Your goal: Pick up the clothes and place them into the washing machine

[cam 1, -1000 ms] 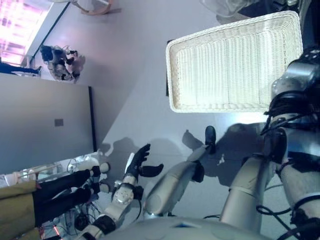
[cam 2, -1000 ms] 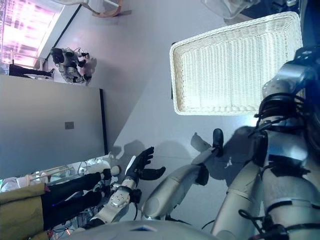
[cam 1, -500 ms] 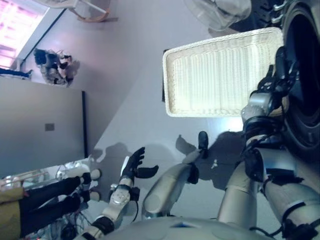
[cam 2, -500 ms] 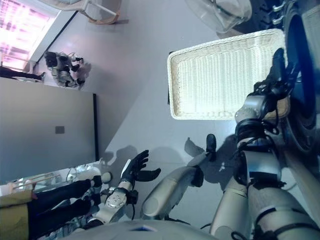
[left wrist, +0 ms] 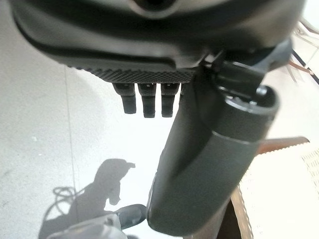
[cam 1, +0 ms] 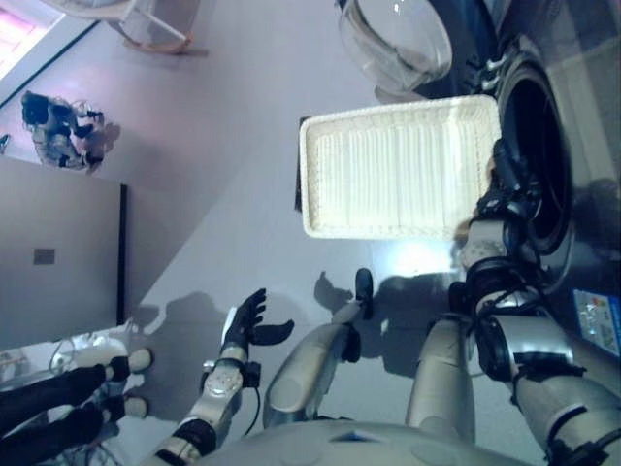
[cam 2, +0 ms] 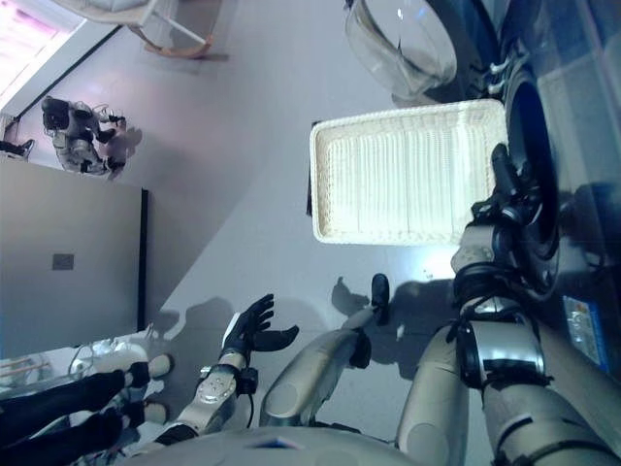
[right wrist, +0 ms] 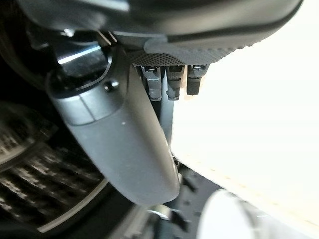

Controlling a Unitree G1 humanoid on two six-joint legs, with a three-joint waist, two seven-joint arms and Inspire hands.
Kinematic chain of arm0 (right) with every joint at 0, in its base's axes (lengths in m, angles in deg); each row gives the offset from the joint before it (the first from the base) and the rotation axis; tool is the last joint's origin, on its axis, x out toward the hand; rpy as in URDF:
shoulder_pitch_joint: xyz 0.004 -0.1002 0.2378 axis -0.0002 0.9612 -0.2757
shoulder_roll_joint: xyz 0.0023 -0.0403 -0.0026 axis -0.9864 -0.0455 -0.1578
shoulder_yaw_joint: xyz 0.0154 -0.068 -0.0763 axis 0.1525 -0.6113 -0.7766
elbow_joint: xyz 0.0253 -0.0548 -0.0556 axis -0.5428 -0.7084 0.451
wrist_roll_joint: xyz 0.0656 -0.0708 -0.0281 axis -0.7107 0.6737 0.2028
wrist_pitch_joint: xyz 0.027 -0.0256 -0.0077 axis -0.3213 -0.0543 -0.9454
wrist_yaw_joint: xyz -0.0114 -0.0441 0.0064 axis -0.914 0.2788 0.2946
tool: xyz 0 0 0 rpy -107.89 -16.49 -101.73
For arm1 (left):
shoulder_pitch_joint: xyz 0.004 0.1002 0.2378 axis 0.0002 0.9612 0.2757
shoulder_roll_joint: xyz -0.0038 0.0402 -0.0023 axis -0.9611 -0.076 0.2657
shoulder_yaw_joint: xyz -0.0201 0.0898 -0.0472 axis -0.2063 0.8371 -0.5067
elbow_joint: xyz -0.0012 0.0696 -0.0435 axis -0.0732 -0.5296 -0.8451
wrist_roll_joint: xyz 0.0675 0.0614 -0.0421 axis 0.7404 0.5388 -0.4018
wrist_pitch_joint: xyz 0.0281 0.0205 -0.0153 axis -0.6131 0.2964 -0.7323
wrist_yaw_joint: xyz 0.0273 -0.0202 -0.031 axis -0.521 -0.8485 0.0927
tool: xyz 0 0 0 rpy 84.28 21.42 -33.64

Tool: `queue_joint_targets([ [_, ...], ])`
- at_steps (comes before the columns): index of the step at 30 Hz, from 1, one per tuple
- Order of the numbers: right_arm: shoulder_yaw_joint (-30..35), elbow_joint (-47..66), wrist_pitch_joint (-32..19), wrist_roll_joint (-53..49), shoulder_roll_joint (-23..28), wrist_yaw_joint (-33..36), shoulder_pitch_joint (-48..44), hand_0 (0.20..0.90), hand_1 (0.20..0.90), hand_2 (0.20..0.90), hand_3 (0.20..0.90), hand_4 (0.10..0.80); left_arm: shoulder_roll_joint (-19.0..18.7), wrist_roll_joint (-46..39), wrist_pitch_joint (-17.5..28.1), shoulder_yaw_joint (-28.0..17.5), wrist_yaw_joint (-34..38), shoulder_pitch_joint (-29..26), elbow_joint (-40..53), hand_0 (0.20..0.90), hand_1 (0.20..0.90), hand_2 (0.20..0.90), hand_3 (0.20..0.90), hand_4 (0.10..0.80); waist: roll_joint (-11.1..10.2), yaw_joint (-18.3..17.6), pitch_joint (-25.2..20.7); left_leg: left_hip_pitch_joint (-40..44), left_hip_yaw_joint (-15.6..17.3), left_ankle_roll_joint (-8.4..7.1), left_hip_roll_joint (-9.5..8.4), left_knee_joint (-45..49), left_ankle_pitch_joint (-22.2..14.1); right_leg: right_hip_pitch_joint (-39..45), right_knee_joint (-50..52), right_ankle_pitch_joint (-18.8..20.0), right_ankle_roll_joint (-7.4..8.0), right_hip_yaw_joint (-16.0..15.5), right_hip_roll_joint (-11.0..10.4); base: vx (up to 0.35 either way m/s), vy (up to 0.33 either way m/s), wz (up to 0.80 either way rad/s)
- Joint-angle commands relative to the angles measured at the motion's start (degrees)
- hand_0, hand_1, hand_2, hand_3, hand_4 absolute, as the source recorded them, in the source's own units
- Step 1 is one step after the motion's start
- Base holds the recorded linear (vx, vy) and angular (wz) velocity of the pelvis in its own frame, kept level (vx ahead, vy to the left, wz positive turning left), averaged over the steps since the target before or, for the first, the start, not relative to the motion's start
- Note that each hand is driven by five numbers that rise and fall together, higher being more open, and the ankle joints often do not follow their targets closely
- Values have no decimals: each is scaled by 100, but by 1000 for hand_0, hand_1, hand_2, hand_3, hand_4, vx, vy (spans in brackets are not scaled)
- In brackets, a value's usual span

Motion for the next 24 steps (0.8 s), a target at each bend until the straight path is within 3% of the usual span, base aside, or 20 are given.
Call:
queue_joint_targets([
  [1,-242,-253,136,591,-167,-301,430,900,900,900,900,800,-353,135,26,-324,116,-116,-545,900,900,900,900,800,-295,-40,-649,-39,77,-44,-189,177,-385,621,-943,601,-207,-343,55,140,-71,-18],
  [11,-590,-994,801,1935,-723,-875,2255,900,900,900,900,800,-241,605,-231,-848,140,-501,-1380,900,900,900,900,800,-1059,-415,-1323,973,200,-71,80,91,-734,1666,-1407,539,-170,-510,160,132,-74,-15],
  [24,-480,-2256,1172,3856,-923,-846,3416,900,900,900,900,800,65,1044,-553,-1050,-332,-209,-2136,900,900,900,900,800,-1503,-583,-2077,1905,181,-94,188,-206,-877,2622,-1686,540,-110,-822,158,87,-34,0],
])
